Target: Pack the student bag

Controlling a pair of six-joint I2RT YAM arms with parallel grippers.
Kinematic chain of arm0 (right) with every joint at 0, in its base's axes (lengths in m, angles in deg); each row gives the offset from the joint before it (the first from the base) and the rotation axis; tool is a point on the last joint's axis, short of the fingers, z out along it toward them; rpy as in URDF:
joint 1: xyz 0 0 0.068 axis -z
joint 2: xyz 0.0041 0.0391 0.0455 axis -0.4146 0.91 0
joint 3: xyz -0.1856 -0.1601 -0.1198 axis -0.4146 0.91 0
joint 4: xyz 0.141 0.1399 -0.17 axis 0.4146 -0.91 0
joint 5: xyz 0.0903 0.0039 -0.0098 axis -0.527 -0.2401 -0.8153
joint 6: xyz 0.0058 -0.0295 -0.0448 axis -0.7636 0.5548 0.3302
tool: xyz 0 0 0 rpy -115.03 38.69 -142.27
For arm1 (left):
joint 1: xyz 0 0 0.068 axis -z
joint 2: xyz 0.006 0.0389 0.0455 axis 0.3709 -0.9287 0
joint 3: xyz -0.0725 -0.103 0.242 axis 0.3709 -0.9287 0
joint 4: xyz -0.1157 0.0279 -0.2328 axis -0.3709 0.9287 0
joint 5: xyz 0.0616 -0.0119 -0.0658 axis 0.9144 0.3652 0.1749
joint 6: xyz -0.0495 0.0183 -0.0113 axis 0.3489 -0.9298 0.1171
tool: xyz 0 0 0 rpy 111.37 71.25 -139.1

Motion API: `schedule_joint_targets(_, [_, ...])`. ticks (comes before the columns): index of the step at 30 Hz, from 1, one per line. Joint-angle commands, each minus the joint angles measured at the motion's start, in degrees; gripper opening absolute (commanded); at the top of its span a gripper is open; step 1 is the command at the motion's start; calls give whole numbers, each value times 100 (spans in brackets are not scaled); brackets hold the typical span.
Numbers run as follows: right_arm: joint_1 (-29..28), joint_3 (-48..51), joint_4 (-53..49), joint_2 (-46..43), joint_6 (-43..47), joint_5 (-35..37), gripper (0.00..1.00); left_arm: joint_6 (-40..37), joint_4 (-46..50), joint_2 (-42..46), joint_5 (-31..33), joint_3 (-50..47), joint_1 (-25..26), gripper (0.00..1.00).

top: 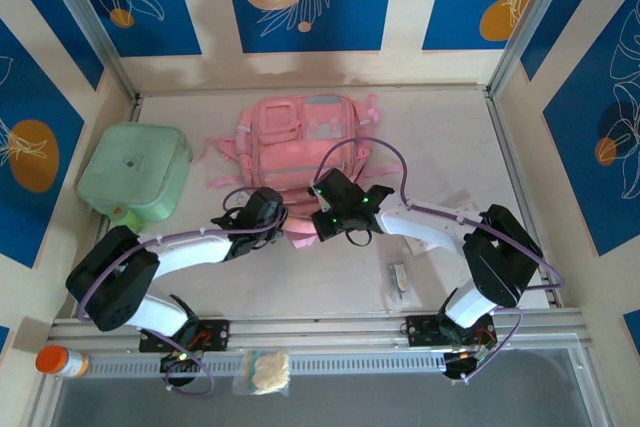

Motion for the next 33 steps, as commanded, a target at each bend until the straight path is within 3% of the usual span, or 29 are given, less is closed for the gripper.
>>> schedule_joint_targets(1, [28, -90, -607, -76, 215, 236, 0, -601, 671, 208, 71, -202, -533, 0])
schedule_joint_targets(8, [224, -48, -936, -93, 488, 341, 0, -1874, 944, 797, -695, -261, -1772, 0])
schedule_joint_targets(11, [189, -188, -781, 5, 694, -84, 0, -2391, 1215, 771, -1057, 13, -2163, 0])
schedule_joint_targets(25, [429, -701, 23, 907, 818, -1135, 1, -2677, 1200, 722, -1258, 244, -2227, 0])
schedule_joint_targets(33, [460, -710, 388, 1081, 928, -1373, 15, -2612, 1146, 673, -1317, 257, -2179, 0])
